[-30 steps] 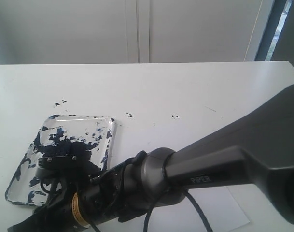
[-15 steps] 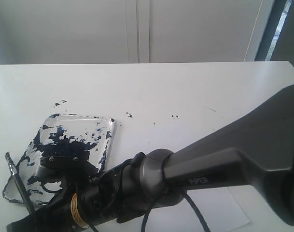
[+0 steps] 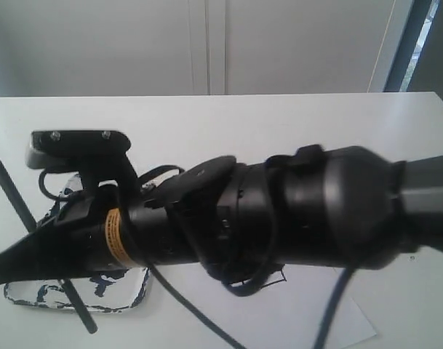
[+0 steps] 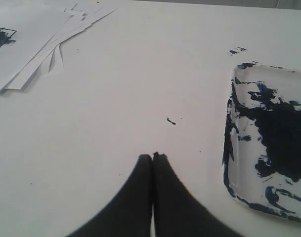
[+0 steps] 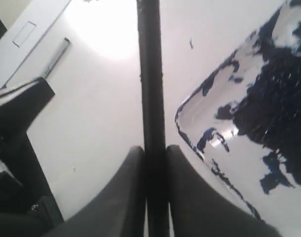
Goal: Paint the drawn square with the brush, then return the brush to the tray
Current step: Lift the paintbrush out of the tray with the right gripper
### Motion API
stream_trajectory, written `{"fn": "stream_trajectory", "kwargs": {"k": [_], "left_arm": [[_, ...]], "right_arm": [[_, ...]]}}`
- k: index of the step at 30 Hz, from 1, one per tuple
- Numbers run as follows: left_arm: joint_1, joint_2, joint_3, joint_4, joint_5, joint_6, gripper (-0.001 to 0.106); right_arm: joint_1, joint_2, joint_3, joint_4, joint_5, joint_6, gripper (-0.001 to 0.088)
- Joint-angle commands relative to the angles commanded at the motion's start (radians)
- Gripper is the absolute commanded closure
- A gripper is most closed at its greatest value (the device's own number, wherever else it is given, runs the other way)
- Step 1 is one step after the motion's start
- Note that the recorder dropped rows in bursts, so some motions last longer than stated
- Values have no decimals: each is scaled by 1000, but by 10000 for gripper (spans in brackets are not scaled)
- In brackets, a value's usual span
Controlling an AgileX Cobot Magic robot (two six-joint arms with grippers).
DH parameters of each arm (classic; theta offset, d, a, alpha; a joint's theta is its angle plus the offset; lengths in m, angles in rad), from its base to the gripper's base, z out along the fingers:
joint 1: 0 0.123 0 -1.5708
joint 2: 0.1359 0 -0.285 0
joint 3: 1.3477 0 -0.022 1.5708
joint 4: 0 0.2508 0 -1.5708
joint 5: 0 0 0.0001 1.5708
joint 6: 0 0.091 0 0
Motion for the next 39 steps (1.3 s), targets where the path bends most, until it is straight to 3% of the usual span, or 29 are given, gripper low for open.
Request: {"fn": "stream_trajectory", "kwargs": {"k": [2, 13, 21, 27, 35, 39], "left_arm": [[0, 0, 0, 0, 0, 0, 1053], [0, 0, 0, 0, 0, 0, 1053], [0, 0, 0, 0, 0, 0, 1053], [0, 0, 0, 0, 0, 0, 1053], [0, 0, 0, 0, 0, 0, 1053], [0, 0, 0, 0, 0, 0, 1053]], "right_arm": [[0, -41, 15, -79, 0, 45, 868], [-44, -173, 161, -93, 31, 45, 868], [-135, -240, 297, -93, 52, 45, 868], [-242, -319, 425, -93, 71, 45, 868], [-263, -459, 428, -93, 83, 31, 868], [-263, -599, 428, -93, 231, -30, 868]]}}
